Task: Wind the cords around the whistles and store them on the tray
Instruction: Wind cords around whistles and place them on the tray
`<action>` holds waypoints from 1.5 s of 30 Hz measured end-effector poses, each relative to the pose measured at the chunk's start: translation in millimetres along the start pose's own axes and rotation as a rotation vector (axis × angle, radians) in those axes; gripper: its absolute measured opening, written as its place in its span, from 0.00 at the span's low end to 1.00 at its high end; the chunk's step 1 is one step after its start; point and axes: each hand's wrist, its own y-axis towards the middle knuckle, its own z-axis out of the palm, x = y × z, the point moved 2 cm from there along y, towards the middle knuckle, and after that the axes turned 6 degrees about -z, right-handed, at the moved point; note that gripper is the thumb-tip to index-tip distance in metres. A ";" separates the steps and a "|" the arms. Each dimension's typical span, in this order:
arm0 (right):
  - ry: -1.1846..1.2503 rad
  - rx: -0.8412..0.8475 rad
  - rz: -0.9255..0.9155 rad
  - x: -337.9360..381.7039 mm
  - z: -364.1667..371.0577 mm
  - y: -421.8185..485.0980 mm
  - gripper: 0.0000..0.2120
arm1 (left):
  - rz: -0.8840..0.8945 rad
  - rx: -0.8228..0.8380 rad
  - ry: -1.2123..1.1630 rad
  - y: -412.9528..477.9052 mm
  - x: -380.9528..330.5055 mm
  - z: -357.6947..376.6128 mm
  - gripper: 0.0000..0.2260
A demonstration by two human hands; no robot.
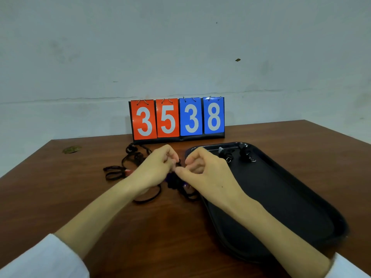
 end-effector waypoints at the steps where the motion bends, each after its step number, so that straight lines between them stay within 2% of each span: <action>1: 0.023 0.035 0.036 -0.1 2.6 -1.5 0.12 | -0.011 -0.008 -0.041 -3.7 -0.5 8.1 0.07; 3: -0.005 0.088 0.032 -1.5 11.6 -5.2 0.13 | -0.022 -0.045 -0.131 -13.1 -2.4 25.6 0.08; 5: -0.074 0.058 0.001 -4.8 14.5 -8.3 0.11 | 0.032 -0.145 -0.124 -18.7 -3.7 36.3 0.08; 8: 0.088 0.044 0.074 -3.1 5.4 -10.2 0.07 | 0.066 -0.317 -0.149 -16.6 2.1 32.1 0.07; 9: 0.106 0.088 0.065 -0.3 2.3 -12.5 0.07 | 0.068 -0.364 -0.174 -15.2 5.4 29.6 0.08; 11: 0.005 0.278 -0.049 7.4 -2.2 -20.9 0.11 | 0.072 -0.431 -0.225 -16.3 10.2 27.3 0.08; 14: -0.179 0.602 -0.215 16.6 1.0 -31.3 0.28 | 0.054 -0.517 -0.375 -16.2 18.3 22.3 0.08; 16: -0.270 0.714 -0.284 19.4 7.7 -31.0 0.36 | 0.061 -0.567 -0.453 -15.1 28.1 16.6 0.08; 18: -0.303 0.758 -0.359 21.7 17.2 -28.2 0.35 | 0.087 -0.602 -0.430 -17.4 37.4 11.6 0.06; 20: -0.312 0.772 -0.389 20.1 25.9 -25.9 0.30 | 0.104 -0.635 -0.381 -21.4 45.0 6.5 0.06; 24: -0.407 0.717 -0.387 16.4 27.4 -23.3 0.20 | 0.081 -0.699 -0.376 -23.4 53.2 -2.1 0.05; 26: -0.356 0.616 -0.290 15.8 13.6 -21.6 0.18 | 0.060 -0.708 -0.372 -22.9 55.0 -3.5 0.05; 29: -0.214 0.281 -0.034 1.7 -31.1 -10.2 0.13 | 0.043 -0.710 -0.344 -21.6 56.1 -3.0 0.06; 32: -0.246 -0.009 0.206 -34.8 -74.3 4.7 0.12 | 0.020 -0.705 -0.332 -20.6 57.9 -1.6 0.06; 34: -0.343 -0.025 0.341 -59.6 -84.4 7.2 0.12 | 0.007 -0.698 -0.325 -20.1 58.9 -0.6 0.06; 36: -0.449 -0.011 0.398 -78.2 -84.6 5.2 0.10 | 0.002 -0.692 -0.321 -20.0 58.4 -0.1 0.06; 41: -0.546 0.017 0.443 -101.3 -74.3 3.4 0.13 | -0.008 -0.680 -0.314 -18.5 60.8 1.1 0.06; 45: -0.681 0.007 0.409 -110.2 -65.8 4.4 0.23 | -0.019 -0.662 -0.315 -16.1 63.3 1.3 0.07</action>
